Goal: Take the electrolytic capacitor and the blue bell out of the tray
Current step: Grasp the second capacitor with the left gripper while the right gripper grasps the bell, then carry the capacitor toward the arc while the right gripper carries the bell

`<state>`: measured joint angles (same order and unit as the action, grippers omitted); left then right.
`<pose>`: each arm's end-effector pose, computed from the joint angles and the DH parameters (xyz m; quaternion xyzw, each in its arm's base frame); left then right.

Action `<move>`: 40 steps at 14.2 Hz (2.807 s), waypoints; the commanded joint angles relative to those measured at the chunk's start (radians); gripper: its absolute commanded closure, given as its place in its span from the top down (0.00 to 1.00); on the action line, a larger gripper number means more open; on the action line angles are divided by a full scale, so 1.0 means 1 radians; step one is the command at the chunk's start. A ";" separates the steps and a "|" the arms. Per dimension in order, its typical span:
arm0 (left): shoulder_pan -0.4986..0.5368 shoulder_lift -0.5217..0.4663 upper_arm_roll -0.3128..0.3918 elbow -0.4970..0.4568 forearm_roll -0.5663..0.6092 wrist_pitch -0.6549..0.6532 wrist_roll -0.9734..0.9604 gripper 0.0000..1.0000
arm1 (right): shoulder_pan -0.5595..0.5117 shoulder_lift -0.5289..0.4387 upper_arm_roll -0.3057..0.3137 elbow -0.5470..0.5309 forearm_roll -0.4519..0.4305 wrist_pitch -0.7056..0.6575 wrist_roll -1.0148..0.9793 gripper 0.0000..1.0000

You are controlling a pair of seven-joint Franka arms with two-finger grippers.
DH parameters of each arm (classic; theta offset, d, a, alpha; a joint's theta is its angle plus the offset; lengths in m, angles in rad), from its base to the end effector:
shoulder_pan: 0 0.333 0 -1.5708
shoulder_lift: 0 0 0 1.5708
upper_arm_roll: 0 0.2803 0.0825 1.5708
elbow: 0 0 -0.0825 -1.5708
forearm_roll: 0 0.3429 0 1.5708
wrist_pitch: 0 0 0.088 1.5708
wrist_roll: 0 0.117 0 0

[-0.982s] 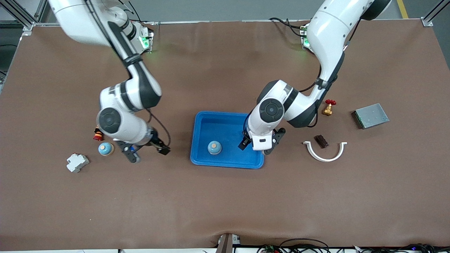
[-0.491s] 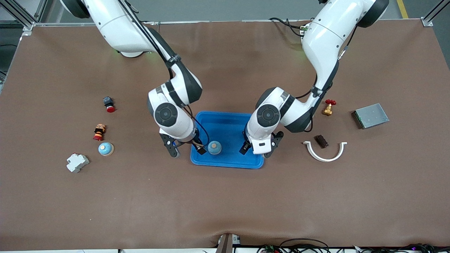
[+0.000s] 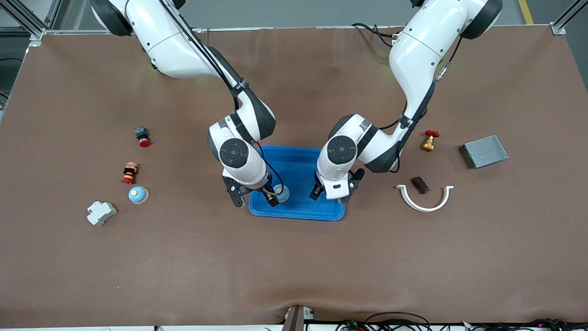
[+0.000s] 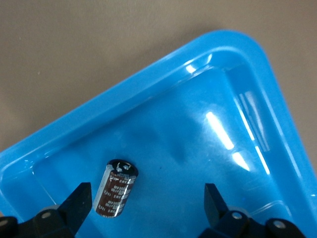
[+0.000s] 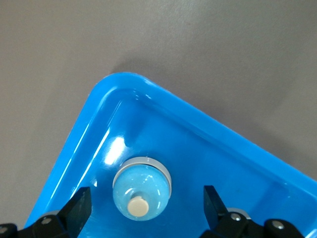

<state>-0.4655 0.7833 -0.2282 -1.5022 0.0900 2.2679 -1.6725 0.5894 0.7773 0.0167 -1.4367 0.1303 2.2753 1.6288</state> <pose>0.5209 -0.4010 0.2024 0.8801 0.4727 -0.0417 0.0187 0.5531 0.3860 0.2242 -0.8483 0.5256 0.0376 0.0522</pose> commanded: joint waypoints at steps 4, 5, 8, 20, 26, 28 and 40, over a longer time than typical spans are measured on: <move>-0.028 0.011 0.004 -0.021 0.025 0.010 -0.026 1.00 | 0.053 0.108 -0.027 0.117 -0.080 -0.013 0.123 1.00; -0.028 0.011 0.004 -0.030 0.025 0.010 -0.026 1.00 | 0.055 0.121 -0.027 0.130 -0.086 -0.013 0.132 1.00; -0.028 0.011 0.004 -0.047 0.025 0.010 -0.024 1.00 | 0.073 0.137 -0.030 0.137 -0.089 -0.010 0.152 1.00; -0.028 0.013 0.004 -0.044 0.025 0.010 -0.018 0.51 | 0.089 0.161 -0.030 0.162 -0.120 -0.007 0.195 0.00; -0.025 0.010 0.004 -0.036 0.022 0.007 -0.026 0.00 | 0.070 0.131 -0.021 0.206 -0.106 -0.086 0.177 0.00; -0.021 -0.002 0.004 -0.032 0.020 -0.008 -0.026 0.00 | 0.052 0.129 -0.014 0.274 -0.101 -0.192 0.146 0.00; 0.203 -0.130 0.004 0.068 0.023 -0.231 0.203 0.00 | -0.092 -0.070 0.014 0.027 -0.087 -0.188 -0.104 0.00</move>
<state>-0.3234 0.6685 -0.2167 -1.4261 0.0961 2.0509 -1.5142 0.5265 0.8035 0.0115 -1.2784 0.0359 2.0542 1.5712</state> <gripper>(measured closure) 0.661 0.339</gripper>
